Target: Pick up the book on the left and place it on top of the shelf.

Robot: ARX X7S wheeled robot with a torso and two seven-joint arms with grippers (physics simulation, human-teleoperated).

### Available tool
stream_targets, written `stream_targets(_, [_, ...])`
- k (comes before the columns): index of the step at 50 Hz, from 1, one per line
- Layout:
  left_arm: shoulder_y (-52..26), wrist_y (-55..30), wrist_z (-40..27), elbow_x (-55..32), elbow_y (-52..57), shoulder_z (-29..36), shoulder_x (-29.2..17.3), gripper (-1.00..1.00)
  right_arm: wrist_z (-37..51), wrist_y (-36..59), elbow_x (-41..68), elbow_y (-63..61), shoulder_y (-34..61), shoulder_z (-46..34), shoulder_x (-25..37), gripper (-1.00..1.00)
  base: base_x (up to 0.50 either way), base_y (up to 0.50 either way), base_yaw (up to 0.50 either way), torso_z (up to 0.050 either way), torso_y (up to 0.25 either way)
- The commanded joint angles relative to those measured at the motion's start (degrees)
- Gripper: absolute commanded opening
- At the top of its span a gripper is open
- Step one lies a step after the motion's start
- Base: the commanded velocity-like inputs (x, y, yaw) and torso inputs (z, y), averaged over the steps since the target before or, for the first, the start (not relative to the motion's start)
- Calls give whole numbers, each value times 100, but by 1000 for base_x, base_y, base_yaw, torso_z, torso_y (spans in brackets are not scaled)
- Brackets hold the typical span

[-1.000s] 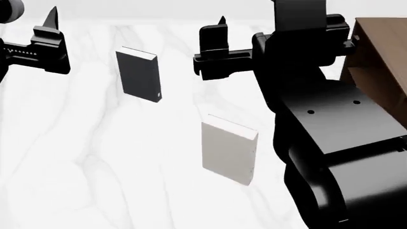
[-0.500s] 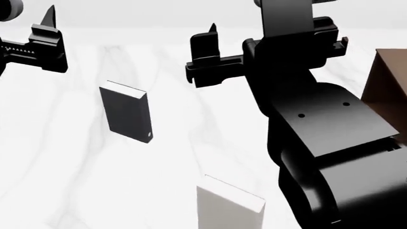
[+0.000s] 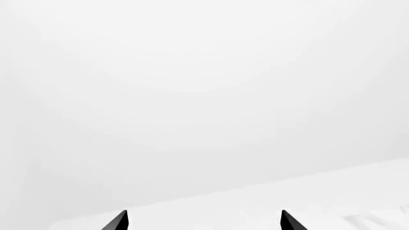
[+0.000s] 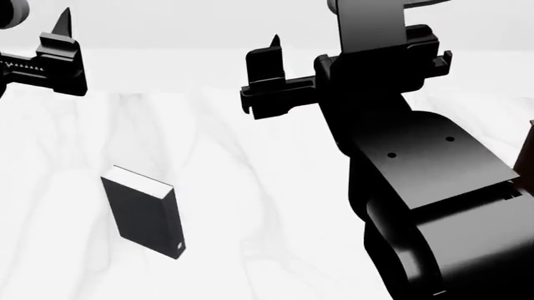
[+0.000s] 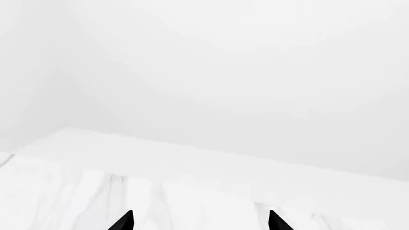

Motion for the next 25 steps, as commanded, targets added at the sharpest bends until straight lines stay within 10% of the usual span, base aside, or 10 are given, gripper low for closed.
stream_targets(1, [24, 14, -17, -24, 2, -13, -16, 100, 20, -32, 32, 19, -11, -36, 24, 100, 500, 0, 0, 0, 0])
stream_targets(16, [53, 36, -31, -52, -11, -7, -29, 100, 77, -18, 62, 57, -30, -103, 42, 100, 500, 0, 0, 0, 1])
stream_targets(25, [56, 35, -43, -68, -3, -6, -45, 100, 40, 490, 146, 267, 120, -395, 98, 100, 0, 0, 0, 0, 2])
